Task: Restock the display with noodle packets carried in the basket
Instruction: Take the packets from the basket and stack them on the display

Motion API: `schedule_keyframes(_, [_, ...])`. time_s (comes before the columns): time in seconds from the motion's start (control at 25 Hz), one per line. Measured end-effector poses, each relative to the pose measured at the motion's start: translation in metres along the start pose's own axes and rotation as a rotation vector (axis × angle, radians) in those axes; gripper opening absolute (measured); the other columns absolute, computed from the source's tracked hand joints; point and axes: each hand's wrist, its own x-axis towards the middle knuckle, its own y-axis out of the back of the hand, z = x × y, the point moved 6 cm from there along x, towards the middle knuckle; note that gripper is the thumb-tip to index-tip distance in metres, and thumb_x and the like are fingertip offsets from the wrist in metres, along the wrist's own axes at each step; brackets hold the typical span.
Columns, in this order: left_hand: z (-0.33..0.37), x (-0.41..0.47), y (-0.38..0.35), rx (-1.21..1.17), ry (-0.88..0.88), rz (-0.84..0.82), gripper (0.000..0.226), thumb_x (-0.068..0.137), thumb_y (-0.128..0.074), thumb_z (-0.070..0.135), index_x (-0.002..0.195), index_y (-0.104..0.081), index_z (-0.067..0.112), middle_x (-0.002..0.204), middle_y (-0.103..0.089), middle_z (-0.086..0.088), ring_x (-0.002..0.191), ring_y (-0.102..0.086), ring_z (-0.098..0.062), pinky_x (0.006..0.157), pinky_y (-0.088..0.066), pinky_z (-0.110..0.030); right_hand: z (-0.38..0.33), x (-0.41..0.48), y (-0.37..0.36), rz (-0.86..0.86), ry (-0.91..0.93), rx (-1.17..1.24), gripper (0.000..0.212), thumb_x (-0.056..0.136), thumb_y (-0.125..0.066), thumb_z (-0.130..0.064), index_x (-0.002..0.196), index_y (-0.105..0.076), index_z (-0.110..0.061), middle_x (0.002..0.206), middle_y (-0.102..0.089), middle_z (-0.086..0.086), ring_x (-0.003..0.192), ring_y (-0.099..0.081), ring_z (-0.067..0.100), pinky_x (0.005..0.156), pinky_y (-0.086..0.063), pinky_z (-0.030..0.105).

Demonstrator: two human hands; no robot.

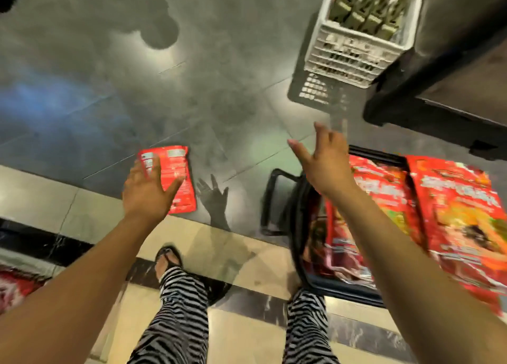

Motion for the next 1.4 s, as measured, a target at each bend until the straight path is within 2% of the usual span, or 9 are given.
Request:
schedule_keyframes(0.2, [-0.124, 0.051, 0.002, -0.056, 0.104, -0.086, 0.089, 0.092, -0.044, 0.063, 0.158, -0.009, 0.015, 0.160, -0.012, -0.028, 0.148, -0.016, -0.040, 0.118, -0.018, -0.045, -0.101, -0.011, -0.148, -0.249, -0.098, -0.048, 0.079, 0.093, -0.047, -0.060, 0.151, -0.029, -0.009, 0.140, -0.041, 0.027, 0.129, -0.036, 0.041, 0.107, -0.029, 0.044])
schedule_keyframes(0.32, [-0.181, 0.074, -0.016, -0.073, 0.153, -0.122, 0.095, 0.090, -0.043, 0.068, 0.158, -0.006, 0.013, 0.160, -0.015, -0.028, 0.148, -0.017, -0.038, 0.119, -0.018, -0.045, -0.125, -0.013, -0.220, -0.358, -0.181, -0.051, 0.080, 0.093, -0.050, -0.057, 0.150, -0.029, -0.005, 0.140, -0.042, 0.030, 0.131, -0.035, 0.042, 0.108, -0.029, 0.041])
schedule_keyframes(0.48, [-0.228, 0.109, -0.068, -0.175, 0.221, -0.151, 0.103, 0.085, -0.049, 0.072, 0.158, -0.005, 0.014, 0.159, -0.023, -0.023, 0.145, -0.025, -0.039, 0.117, -0.025, -0.048, -0.112, -0.002, -0.299, -0.416, -0.285, -0.104, 0.083, 0.091, -0.052, -0.060, 0.149, -0.031, -0.005, 0.139, -0.044, 0.030, 0.132, -0.036, 0.043, 0.108, -0.031, 0.042])
schedule_keyframes(0.72, [-0.246, 0.186, -0.191, -0.465, 0.371, -0.182, 0.109, 0.075, -0.070, 0.066, 0.155, -0.019, 0.013, 0.148, -0.045, -0.017, 0.132, -0.046, -0.037, 0.106, -0.039, -0.045, -0.074, 0.056, -0.428, -0.437, -0.257, -0.121, 0.082, 0.090, -0.054, -0.059, 0.150, -0.029, -0.008, 0.142, -0.040, 0.029, 0.135, -0.032, 0.043, 0.111, -0.027, 0.044])
schedule_keyframes(0.84, [-0.249, 0.228, -0.260, -0.742, 0.402, -0.237, 0.116, 0.058, -0.085, 0.062, 0.147, -0.030, 0.013, 0.128, -0.060, 0.000, 0.114, -0.061, -0.024, 0.100, -0.048, -0.041, -0.049, 0.087, -0.490, -0.412, -0.238, -0.081, 0.083, 0.091, -0.052, -0.060, 0.150, -0.028, -0.008, 0.142, -0.039, 0.028, 0.135, -0.031, 0.042, 0.111, -0.026, 0.044])
schedule_keyframes(0.92, [-0.251, 0.249, -0.293, -0.876, 0.451, -0.265, 0.121, 0.044, -0.090, 0.063, 0.141, -0.034, 0.016, 0.119, -0.066, -0.001, 0.100, -0.068, -0.021, 0.091, -0.055, -0.044, -0.035, 0.102, -0.520, -0.386, -0.218, -0.054, 0.083, 0.090, -0.053, -0.060, 0.151, -0.028, -0.010, 0.144, -0.037, 0.025, 0.136, -0.030, 0.039, 0.111, -0.026, 0.044])
schedule_keyframes(1.16, [-0.231, 0.278, -0.314, -0.996, 0.385, -0.259, 0.053, 0.062, -0.092, 0.027, 0.107, -0.066, 0.017, 0.095, -0.073, 0.007, 0.082, -0.072, -0.011, 0.074, -0.058, -0.029, -0.012, 0.115, -0.547, -0.291, -0.175, 0.082, 0.080, 0.090, -0.056, -0.056, 0.150, -0.031, -0.011, 0.148, -0.037, 0.018, 0.139, -0.028, 0.032, 0.114, -0.024, 0.042])
schedule_keyframes(1.28, [-0.214, 0.272, -0.299, -0.987, 0.375, -0.246, 0.029, 0.075, -0.084, 0.014, 0.099, -0.068, 0.016, 0.093, -0.070, 0.003, 0.073, -0.067, -0.009, 0.070, -0.055, -0.024, -0.012, 0.105, -0.532, -0.277, -0.253, 0.154, 0.079, 0.090, -0.055, -0.056, 0.151, -0.030, -0.012, 0.150, -0.034, 0.017, 0.141, -0.026, 0.032, 0.116, -0.023, 0.043])
schedule_keyframes(1.4, [-0.199, 0.257, -0.257, -0.928, 0.305, -0.175, 0.019, 0.081, -0.079, 0.015, 0.092, -0.065, 0.019, 0.095, -0.070, 0.001, 0.079, -0.067, -0.018, 0.081, -0.055, -0.034, -0.027, 0.090, -0.496, -0.276, -0.326, 0.185, 0.078, 0.091, -0.052, -0.059, 0.150, -0.031, -0.012, 0.151, -0.035, 0.017, 0.142, -0.025, 0.032, 0.116, -0.022, 0.043])
